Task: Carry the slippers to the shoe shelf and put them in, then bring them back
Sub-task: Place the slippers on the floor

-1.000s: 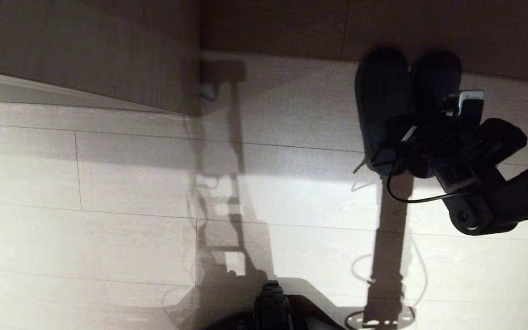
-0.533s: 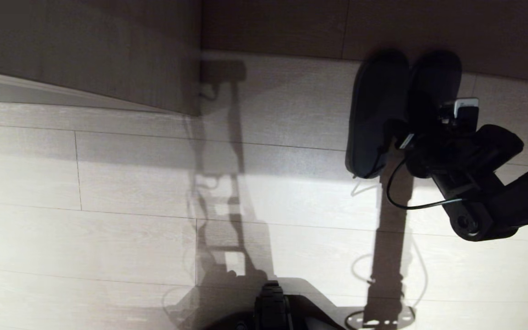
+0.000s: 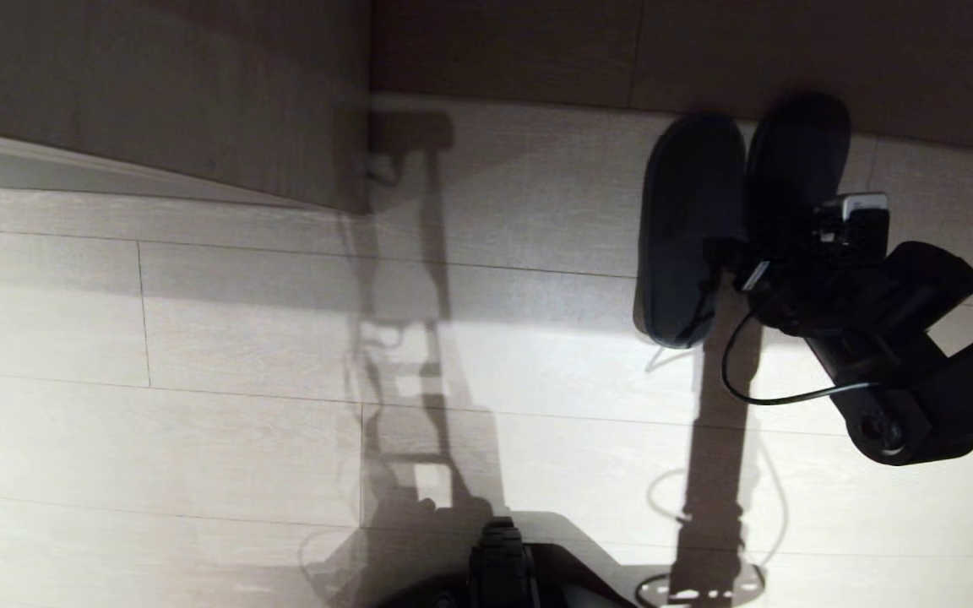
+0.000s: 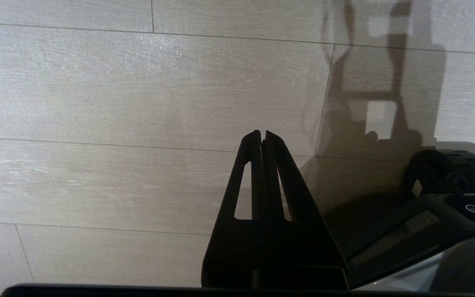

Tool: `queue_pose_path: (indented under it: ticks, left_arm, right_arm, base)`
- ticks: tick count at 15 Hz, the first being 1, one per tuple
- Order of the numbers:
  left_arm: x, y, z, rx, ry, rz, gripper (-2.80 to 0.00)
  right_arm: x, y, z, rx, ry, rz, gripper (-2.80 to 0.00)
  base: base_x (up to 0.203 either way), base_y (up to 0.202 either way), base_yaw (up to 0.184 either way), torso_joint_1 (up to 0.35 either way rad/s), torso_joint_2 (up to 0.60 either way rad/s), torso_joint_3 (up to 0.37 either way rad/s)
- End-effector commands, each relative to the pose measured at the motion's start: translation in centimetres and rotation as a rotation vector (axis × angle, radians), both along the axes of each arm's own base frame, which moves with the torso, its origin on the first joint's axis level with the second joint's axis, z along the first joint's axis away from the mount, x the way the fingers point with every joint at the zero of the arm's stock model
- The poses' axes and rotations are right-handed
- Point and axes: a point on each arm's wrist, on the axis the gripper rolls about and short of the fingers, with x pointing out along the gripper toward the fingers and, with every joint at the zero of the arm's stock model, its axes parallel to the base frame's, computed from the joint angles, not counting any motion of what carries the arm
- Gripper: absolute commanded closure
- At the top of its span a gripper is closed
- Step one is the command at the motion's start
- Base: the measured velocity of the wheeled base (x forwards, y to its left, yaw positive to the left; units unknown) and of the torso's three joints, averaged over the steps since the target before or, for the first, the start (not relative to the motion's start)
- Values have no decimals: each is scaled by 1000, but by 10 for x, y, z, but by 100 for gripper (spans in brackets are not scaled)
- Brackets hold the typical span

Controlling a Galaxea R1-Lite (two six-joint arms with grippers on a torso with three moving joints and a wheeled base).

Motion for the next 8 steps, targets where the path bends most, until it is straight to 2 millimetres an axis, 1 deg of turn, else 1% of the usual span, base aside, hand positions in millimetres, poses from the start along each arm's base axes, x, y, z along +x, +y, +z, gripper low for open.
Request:
queue_pose_path:
  ticks: [1,3,5,8]
  left_arm:
    - [0,0,0,0,-1,0,0]
    - [0,0,0,-1,-1,0,0]
    - [0,0,0,-1,-1,0,0]
    - [0,0,0,-1,-2,0,0]
  right_arm:
    - [-4,0,1,-1,-3,-1,-280]
    - [-5,0,0,-6,4,1,-280]
    - [-9,0,-11,-21,52,5,-280]
    - [-15,0,-19,-35,87,44,-280]
  base:
    - [0,0,0,0,0,0]
    - [0,0,0,0,0,0]
    - [0,0,0,0,0,0]
    - [0,0,0,0,0,0]
